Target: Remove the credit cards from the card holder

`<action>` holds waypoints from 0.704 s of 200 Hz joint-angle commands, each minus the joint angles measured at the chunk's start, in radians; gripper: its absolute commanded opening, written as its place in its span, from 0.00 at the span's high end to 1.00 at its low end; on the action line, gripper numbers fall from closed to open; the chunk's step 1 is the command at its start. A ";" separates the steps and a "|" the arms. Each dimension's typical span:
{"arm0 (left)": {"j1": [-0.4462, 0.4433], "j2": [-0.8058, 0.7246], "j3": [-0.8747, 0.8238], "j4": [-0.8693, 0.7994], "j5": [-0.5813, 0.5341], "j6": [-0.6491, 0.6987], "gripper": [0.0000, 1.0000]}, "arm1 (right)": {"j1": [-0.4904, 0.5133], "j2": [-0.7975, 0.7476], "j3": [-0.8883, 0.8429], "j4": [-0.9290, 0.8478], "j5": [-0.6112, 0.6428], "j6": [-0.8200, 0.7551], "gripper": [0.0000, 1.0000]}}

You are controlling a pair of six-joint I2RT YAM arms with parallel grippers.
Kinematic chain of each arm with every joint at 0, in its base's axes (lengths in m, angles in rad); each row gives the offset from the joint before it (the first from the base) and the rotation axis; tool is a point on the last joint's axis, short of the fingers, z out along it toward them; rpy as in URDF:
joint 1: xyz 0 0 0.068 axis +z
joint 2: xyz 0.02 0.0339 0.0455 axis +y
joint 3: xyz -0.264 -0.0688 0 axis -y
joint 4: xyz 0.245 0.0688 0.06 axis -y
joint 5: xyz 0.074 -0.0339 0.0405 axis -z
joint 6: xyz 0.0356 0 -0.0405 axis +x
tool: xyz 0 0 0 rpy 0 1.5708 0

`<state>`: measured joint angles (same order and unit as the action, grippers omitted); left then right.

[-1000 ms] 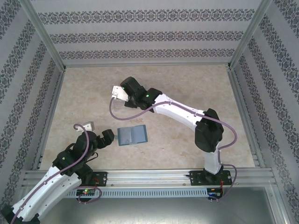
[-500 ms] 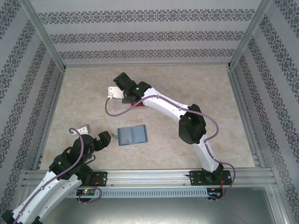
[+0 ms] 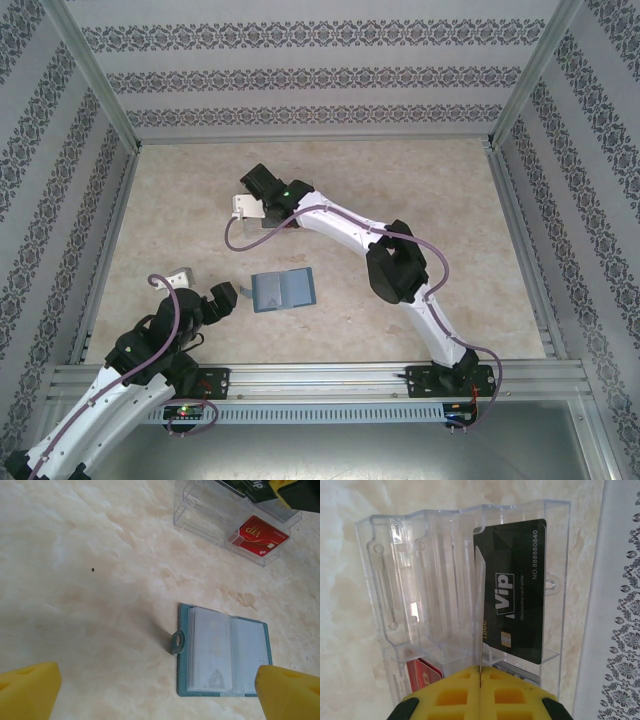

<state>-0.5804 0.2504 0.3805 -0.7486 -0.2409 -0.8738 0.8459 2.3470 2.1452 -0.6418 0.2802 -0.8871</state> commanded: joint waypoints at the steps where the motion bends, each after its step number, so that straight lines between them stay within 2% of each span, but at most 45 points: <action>1: 0.009 -0.009 -0.009 -0.026 -0.016 -0.011 0.00 | -0.008 0.023 0.056 0.007 0.017 0.000 1.00; 58: 0.010 -0.009 -0.016 -0.015 -0.014 -0.005 0.00 | 0.008 -0.015 0.041 0.003 0.033 -0.012 1.00; 98: 0.009 -0.009 -0.015 -0.022 -0.010 -0.007 0.00 | 0.006 0.014 0.058 0.062 0.093 -0.031 1.00; 141: 0.010 -0.009 -0.016 -0.020 -0.009 -0.005 0.00 | 0.011 0.025 0.068 0.072 0.098 -0.034 1.00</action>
<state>-0.5804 0.2504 0.3721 -0.7486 -0.2405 -0.8738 0.8471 2.3535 2.1792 -0.5922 0.3454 -0.9051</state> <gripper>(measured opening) 0.997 0.063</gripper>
